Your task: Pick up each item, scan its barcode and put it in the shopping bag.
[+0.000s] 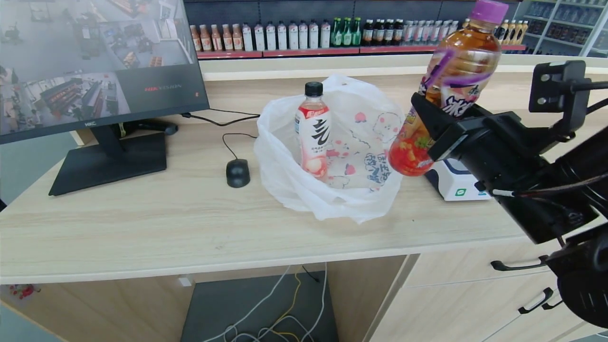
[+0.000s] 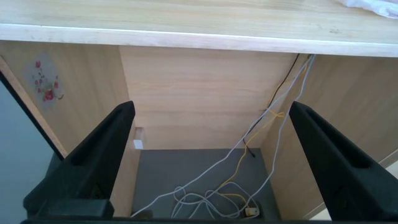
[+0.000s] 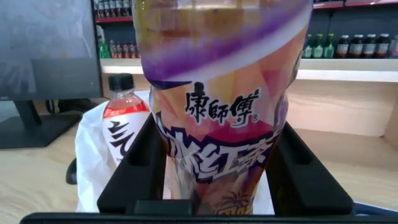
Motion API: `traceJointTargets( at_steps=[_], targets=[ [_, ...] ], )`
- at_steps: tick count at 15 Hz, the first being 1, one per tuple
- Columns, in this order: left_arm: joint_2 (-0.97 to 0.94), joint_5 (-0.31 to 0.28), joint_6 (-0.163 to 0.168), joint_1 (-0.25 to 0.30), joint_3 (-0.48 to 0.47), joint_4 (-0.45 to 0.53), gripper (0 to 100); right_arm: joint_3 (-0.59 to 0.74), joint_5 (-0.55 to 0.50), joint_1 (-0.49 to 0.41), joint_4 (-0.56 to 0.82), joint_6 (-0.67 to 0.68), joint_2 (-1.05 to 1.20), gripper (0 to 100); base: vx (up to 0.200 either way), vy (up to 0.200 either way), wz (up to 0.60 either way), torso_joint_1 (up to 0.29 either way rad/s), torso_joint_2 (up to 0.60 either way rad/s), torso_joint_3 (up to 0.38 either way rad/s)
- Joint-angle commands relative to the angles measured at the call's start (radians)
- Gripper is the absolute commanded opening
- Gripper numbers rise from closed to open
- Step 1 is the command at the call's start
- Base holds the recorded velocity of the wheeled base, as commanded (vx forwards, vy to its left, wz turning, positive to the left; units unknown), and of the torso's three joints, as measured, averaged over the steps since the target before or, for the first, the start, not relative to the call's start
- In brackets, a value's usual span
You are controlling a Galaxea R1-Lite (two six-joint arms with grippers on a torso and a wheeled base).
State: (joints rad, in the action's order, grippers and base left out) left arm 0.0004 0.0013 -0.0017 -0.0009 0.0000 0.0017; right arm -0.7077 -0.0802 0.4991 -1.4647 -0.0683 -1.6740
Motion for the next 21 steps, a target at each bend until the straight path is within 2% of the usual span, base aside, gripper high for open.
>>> traceJointTargets(
  at_steps=[1,5,9,21],
  targets=[
    [0.0,0.0,0.0,0.001,0.0,0.0,100,-0.082,0.0,-0.001,0.0,-0.001,-0.082,0,0.0,0.0,0.0,0.0,0.0,0.0],
    [0.0,0.0,0.0,0.001,0.0,0.0,100,-0.223,0.005,-0.001,0.006,-0.002,-0.2,0,0.0,0.0,0.0,0.0,0.0,0.0],
    [0.0,0.0,0.0,0.001,0.0,0.0,100,-0.309,0.007,-0.001,0.009,-0.007,-0.311,0,0.0,0.0,0.0,0.0,0.0,0.0],
    [0.0,0.0,0.0,0.001,0.0,0.0,100,-0.351,0.036,-0.017,0.009,-0.048,-0.44,0,0.0,0.0,0.0,0.0,0.0,0.0]
  ],
)
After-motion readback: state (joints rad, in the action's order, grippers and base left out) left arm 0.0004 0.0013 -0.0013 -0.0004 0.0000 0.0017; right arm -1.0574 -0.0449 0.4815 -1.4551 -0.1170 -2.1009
